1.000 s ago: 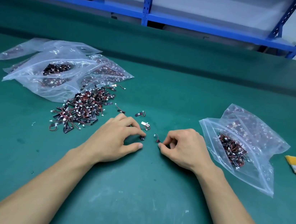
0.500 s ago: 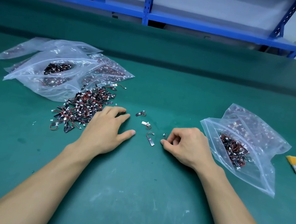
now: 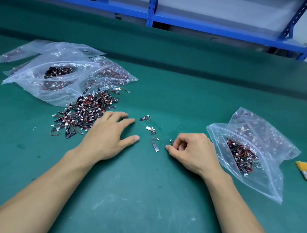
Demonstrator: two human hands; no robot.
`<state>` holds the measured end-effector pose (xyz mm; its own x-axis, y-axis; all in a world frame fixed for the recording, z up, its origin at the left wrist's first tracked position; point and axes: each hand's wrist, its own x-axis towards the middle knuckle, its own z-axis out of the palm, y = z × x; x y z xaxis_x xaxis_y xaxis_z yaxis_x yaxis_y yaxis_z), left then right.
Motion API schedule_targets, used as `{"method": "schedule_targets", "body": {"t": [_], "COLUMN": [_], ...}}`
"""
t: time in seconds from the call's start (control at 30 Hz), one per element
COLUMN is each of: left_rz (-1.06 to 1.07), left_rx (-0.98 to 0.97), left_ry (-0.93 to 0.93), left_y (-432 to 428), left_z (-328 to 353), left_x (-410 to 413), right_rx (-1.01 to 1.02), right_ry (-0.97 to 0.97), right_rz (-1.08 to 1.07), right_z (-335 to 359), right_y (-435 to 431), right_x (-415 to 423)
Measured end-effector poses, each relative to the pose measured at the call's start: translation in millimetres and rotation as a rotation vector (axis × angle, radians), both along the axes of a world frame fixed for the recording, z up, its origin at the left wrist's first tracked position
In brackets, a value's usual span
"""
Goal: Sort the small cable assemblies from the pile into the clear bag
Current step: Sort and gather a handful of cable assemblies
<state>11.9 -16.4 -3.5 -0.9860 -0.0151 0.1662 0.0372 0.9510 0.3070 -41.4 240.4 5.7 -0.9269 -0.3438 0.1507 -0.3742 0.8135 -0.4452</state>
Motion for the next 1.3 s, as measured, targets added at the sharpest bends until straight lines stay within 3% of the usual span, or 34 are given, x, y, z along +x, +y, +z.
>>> {"method": "schedule_targets", "body": {"t": [0.47, 0.63, 0.83, 1.0, 1.3], "left_rz": [-0.410, -0.347, -0.365, -0.351, -0.345], "left_rx": [0.197, 0.278, 0.125, 0.171, 0.130], "left_ry": [0.072, 0.146, 0.073, 0.131, 0.065], "left_y": [-3.8, 5.2, 22.4, 15.2, 22.7], "left_z": [8.9, 10.6, 7.7, 5.3, 1.4], "left_x": [5.5, 2.0, -7.5, -4.7, -6.0], "right_rx": [-0.009, -0.014, -0.011, -0.015, -0.017], "right_ry": [-0.025, -0.036, -0.046, -0.051, -0.046], "right_rz": [0.006, 0.004, -0.001, -0.004, -0.004], "right_z": [2.0, 3.5, 3.8, 3.2, 1.1], "right_y": [1.0, 0.7, -0.2, 0.3, -0.7], "right_x": [0.0, 0.3, -0.3, -0.6, -2.1]}}
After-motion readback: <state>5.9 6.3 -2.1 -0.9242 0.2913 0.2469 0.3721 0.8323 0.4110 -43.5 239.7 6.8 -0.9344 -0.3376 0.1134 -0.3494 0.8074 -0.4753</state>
